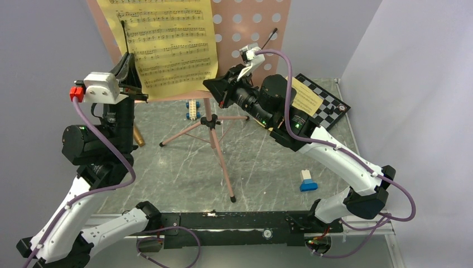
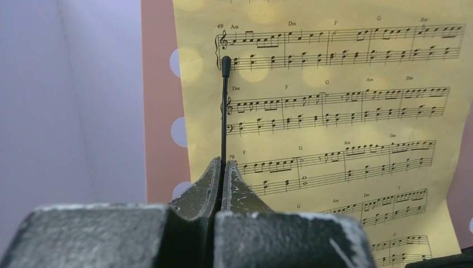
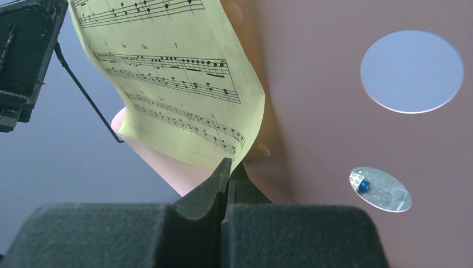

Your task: Pack up the instrument practice props

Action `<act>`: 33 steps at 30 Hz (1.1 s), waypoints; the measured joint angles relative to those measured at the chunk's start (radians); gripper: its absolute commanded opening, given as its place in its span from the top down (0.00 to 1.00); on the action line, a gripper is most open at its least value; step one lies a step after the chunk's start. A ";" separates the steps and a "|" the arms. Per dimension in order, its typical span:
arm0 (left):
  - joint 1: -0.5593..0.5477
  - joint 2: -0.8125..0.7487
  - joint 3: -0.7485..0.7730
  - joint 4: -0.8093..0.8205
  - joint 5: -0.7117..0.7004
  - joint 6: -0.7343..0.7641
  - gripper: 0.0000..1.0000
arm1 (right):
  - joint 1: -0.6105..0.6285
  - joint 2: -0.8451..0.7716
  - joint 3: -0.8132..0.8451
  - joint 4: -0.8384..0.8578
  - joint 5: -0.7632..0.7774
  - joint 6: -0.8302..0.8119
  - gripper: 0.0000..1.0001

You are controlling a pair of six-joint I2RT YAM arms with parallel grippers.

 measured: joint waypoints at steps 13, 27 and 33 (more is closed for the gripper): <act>0.014 -0.117 -0.155 0.126 0.147 -0.020 1.00 | 0.000 -0.001 -0.017 0.002 -0.010 0.000 1.00; 0.017 -0.159 -0.193 0.174 0.198 -0.019 1.00 | 0.000 -0.057 -0.058 0.008 -0.050 -0.012 1.00; 0.017 -0.158 -0.193 0.175 0.198 -0.019 1.00 | -0.003 -0.142 -0.070 0.003 -0.091 -0.048 1.00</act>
